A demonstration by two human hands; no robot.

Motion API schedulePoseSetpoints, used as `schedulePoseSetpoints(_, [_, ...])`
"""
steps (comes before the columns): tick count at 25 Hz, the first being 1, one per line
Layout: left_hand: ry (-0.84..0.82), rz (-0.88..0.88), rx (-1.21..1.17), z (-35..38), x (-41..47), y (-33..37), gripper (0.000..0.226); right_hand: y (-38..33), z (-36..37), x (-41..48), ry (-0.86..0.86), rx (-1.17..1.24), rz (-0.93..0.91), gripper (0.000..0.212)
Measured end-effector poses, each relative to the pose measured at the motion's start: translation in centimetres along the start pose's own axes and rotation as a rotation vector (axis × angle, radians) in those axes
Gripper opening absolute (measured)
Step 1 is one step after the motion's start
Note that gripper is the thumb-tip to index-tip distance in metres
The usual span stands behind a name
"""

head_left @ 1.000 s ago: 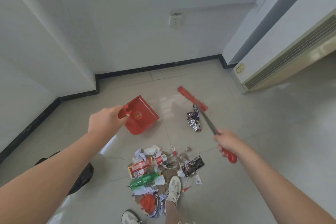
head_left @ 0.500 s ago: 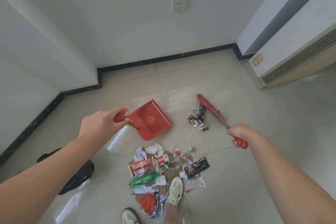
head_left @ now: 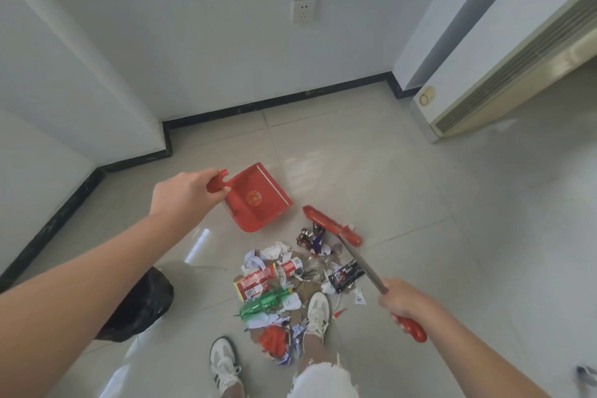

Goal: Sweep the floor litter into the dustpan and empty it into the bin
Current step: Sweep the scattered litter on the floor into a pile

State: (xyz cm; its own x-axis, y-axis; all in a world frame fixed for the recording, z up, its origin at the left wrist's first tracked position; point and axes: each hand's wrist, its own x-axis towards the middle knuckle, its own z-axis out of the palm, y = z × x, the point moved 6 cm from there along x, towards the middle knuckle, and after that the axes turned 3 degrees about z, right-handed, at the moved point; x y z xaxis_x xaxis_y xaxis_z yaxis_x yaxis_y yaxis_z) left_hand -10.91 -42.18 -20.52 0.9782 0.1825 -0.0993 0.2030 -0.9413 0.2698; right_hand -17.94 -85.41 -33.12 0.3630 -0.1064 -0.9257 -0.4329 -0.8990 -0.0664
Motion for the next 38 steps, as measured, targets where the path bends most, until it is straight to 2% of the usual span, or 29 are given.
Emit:
schedulePoseSetpoints(3, [0.007,0.041,-0.035,-1.3,-2.9,-2.1,0.021,0.8,6.8,-3.1,-0.018,0.048,0.031,0.029])
schedulePoseSetpoints(7, [-0.011,0.079,-0.074,-3.0,-6.4,-3.9,0.021,1.7,11.9,-7.1,-0.008,0.192,0.058,0.033])
schedulePoseSetpoints(11, [-0.025,0.142,-0.061,-4.3,-9.6,-3.9,0.020,3.6,12.5,-10.9,0.021,0.444,0.098,0.038])
schedulePoseSetpoints(16, [-0.009,0.167,-0.073,-4.4,-14.7,-2.8,0.023,9.1,10.7,-13.6,0.018,0.812,0.162,0.029])
schedulePoseSetpoints(23, [-0.003,0.098,-0.033,-5.0,-26.2,-3.3,0.027,17.8,10.2,-13.3,0.099,0.813,0.196,0.014])
schedulePoseSetpoints(26, [0.006,0.000,-0.038,-5.1,-30.3,-4.3,0.032,20.1,11.4,-11.7,0.069,0.830,0.228,0.027])
schedulePoseSetpoints(32, [-0.060,-0.149,0.037,-3.3,-37.4,-8.1,0.024,17.8,14.3,-8.4,-0.073,1.005,0.205,0.030])
schedulePoseSetpoints(38, [-0.121,-0.194,0.110,0.0,-40.0,-14.3,0.022,12.1,15.9,-6.5,-0.038,1.020,0.204,0.027])
